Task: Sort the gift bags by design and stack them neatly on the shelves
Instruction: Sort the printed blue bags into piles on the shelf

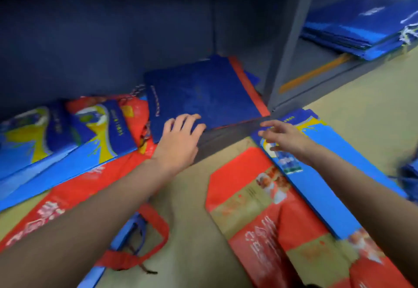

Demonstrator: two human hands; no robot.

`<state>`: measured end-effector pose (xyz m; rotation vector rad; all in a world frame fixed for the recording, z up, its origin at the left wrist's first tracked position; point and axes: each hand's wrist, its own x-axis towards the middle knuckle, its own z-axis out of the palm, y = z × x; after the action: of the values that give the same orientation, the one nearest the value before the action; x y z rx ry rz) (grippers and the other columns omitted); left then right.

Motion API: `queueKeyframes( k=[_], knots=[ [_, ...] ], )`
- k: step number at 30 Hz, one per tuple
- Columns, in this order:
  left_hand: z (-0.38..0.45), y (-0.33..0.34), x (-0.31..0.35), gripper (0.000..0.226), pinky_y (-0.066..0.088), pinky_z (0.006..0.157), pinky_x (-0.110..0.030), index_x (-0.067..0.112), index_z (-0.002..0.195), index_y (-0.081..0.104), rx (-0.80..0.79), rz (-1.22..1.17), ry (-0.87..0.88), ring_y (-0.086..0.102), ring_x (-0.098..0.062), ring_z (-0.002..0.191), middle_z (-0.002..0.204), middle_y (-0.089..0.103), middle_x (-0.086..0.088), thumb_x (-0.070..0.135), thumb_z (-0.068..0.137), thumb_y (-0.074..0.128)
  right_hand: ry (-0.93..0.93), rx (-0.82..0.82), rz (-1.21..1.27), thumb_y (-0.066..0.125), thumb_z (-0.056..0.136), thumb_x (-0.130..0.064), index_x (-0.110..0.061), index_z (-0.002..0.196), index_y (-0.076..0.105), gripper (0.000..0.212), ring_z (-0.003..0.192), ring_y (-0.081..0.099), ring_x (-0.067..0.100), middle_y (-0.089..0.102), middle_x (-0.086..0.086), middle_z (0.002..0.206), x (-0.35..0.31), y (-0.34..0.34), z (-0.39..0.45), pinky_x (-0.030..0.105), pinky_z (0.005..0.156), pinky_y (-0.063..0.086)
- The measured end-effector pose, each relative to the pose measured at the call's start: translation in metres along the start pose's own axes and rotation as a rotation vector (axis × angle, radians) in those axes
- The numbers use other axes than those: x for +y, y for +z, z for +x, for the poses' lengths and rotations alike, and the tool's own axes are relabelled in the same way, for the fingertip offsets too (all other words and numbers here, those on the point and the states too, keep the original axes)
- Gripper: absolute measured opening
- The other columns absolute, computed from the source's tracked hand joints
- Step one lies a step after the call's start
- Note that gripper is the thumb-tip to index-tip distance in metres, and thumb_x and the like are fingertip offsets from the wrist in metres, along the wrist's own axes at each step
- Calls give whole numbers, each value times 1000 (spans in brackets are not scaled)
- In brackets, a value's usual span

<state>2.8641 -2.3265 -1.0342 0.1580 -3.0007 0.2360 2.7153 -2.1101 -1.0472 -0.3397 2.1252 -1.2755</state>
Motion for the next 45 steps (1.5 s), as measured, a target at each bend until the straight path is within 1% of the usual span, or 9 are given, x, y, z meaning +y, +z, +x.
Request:
queueKeyframes(
  k=[5, 16, 21, 24, 27, 32, 37, 41, 45],
  knots=[
    [-97, 5, -95, 60, 30, 104, -48, 14, 138, 40, -180, 49, -474, 29, -33, 135, 151, 25, -13, 18, 81, 60, -206, -130, -292, 66, 84, -20, -21, 104, 57, 21, 74, 51, 8, 54, 5, 87, -57, 111, 38, 22, 67, 38],
    [-179, -10, -206, 90, 13, 111, -56, 29, 149, -3, -540, 238, -711, -4, -37, 143, 156, -17, -8, 58, 84, 53, -426, -269, -756, 66, 84, -26, -12, 134, 41, 57, 115, 48, 29, 51, 15, 121, -134, 245, 27, 30, 93, 38],
    [-157, -5, -224, 84, 27, 108, -49, 14, 146, 16, -679, -57, -659, 21, -36, 138, 151, 17, -7, 40, 83, 65, -315, -359, -702, 67, 83, -28, -14, 137, 37, 63, 105, 56, 28, 53, 11, 131, -140, 274, 37, 33, 88, 43],
    [-150, -3, -252, 60, 35, 105, -34, 18, 139, 37, -477, -442, -771, 38, -29, 130, 144, 38, -5, 35, 86, 61, -266, -309, -639, 67, 83, -30, -12, 134, 40, 60, 87, 58, 25, 54, 10, 129, -139, 284, 46, 31, 75, 45],
    [-155, 1, -265, 73, 33, 104, -44, 20, 143, 27, -496, -213, -843, 31, -35, 132, 147, 29, -10, 51, 85, 59, -240, -292, -619, 71, 80, -27, -12, 133, 43, 62, 103, 56, 24, 54, 8, 124, -137, 292, 50, 29, 84, 41],
    [-152, 7, -267, 77, 44, 89, -41, 8, 141, 23, -622, 58, -682, 50, -37, 117, 130, 47, -19, 58, 88, 47, -117, -217, -382, 75, 75, -14, -13, 132, 43, 64, 106, 53, 22, 51, 7, 121, -142, 305, 57, 26, 82, 41],
    [-140, -6, -250, 39, 42, 67, -34, 3, 129, 26, -631, 302, -407, 62, -34, 100, 108, 65, -14, 23, 97, 38, -55, -201, 140, 67, 77, 8, -9, 127, 40, 59, 67, 56, 15, 57, 0, 81, -148, 305, 40, 29, 63, 49],
    [-139, -38, -225, 34, 43, 64, -35, 7, 124, 31, -383, 282, -452, 65, -36, 94, 100, 68, -15, 19, 94, 41, -122, -142, 328, 59, 81, 12, -8, 123, 45, 49, 65, 56, 11, 55, 1, 86, -160, 256, 26, 19, 54, 50],
    [-133, -51, -167, 44, 35, 32, -20, 11, 86, 63, -160, 303, -233, 57, -25, 34, 40, 56, -8, 27, 51, 83, -47, -19, 313, 56, 83, 12, 1, 123, 50, 42, 52, 59, 7, 66, 1, 74, -141, 171, 25, 10, 44, 46]
  ],
)
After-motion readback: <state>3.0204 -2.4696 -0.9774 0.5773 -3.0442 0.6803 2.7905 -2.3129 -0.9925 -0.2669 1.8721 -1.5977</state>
